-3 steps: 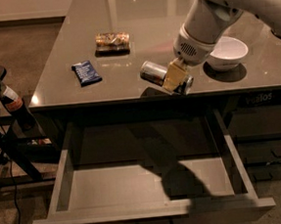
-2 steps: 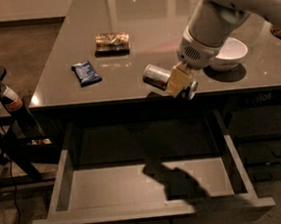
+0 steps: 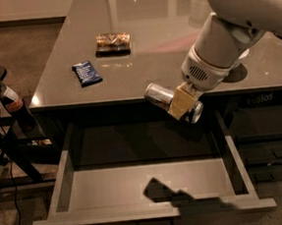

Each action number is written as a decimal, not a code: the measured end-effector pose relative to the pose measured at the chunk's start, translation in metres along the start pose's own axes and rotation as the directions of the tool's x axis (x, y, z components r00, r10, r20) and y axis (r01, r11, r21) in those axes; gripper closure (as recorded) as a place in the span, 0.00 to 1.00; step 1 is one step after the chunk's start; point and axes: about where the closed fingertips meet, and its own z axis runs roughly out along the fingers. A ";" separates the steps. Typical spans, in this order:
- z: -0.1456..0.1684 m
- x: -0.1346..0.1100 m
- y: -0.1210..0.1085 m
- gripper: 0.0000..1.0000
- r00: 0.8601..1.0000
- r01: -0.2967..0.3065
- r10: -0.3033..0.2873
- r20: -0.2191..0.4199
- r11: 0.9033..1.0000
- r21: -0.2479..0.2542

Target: Place redbull can into top drawer

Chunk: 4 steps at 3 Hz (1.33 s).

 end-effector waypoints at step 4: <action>0.136 0.069 0.039 1.00 0.986 -0.143 0.126 -0.107 0.974 -0.174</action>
Offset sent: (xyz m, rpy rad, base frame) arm -0.0649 0.0198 -0.1294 0.0822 0.2672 -0.0655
